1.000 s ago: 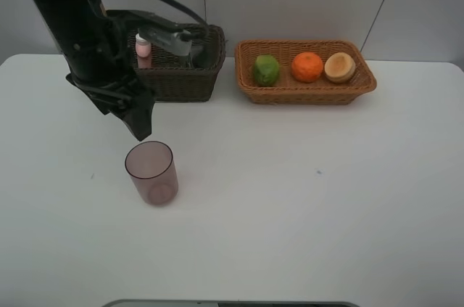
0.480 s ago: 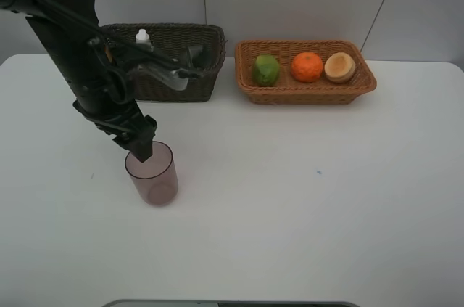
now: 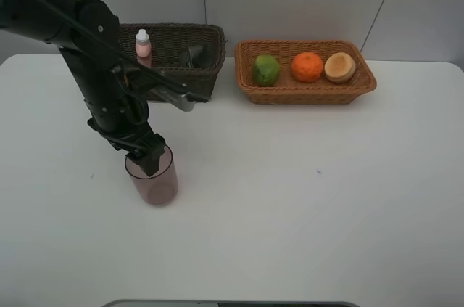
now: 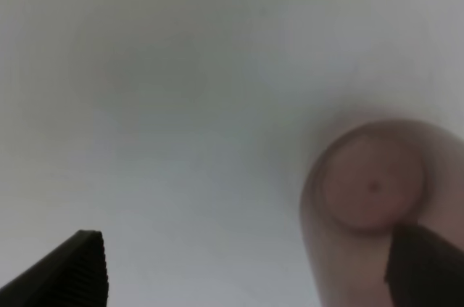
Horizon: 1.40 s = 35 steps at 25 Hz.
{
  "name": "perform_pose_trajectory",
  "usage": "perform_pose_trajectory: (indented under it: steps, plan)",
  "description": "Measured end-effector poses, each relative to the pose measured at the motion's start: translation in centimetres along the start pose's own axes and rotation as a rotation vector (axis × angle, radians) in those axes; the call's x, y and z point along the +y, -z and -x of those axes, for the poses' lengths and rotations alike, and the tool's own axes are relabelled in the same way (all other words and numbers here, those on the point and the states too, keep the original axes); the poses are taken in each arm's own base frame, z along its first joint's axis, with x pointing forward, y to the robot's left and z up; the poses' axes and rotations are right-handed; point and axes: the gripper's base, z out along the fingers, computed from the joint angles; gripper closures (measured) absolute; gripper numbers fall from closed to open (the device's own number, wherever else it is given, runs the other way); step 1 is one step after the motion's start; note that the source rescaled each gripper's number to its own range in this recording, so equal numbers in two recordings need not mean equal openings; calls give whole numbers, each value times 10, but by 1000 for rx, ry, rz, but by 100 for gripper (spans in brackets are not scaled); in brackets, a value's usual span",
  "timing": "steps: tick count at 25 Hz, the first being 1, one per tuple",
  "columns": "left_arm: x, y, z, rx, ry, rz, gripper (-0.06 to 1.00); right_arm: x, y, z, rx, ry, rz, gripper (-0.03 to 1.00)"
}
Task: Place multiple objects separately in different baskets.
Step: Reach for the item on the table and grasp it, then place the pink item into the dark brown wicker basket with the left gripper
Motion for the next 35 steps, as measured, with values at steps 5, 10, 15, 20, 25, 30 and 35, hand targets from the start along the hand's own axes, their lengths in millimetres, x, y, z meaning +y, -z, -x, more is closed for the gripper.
perform_pose_trajectory:
  steps: [5, 10, 15, 20, 25, 30, 35]
  plan:
    - [0, -5, 2, -3, 6, -4, -5, 0, 0, 0, 0, 0, 0, 5]
    - [0, -9, 1, 8, 8, -8, 9, 0, 0, 0, 0, 0, 0, 5]
    - [0, -10, 1, 10, 10, -10, 75, 0, 0, 0, 0, 0, 0, 5]
    - [0, -10, 2, 10, 14, -11, 94, 0, 0, 0, 0, 0, 0, 5]
    - [0, -10, 2, 8, 15, -11, 94, 0, 0, 0, 0, 0, 0, 5]
    - [0, -10, 2, 7, 15, -11, 94, 0, 0, 0, 0, 0, 0, 5]
    - [0, -10, 2, 5, 15, -11, 94, 0, 0, 0, 0, 0, 0, 5]
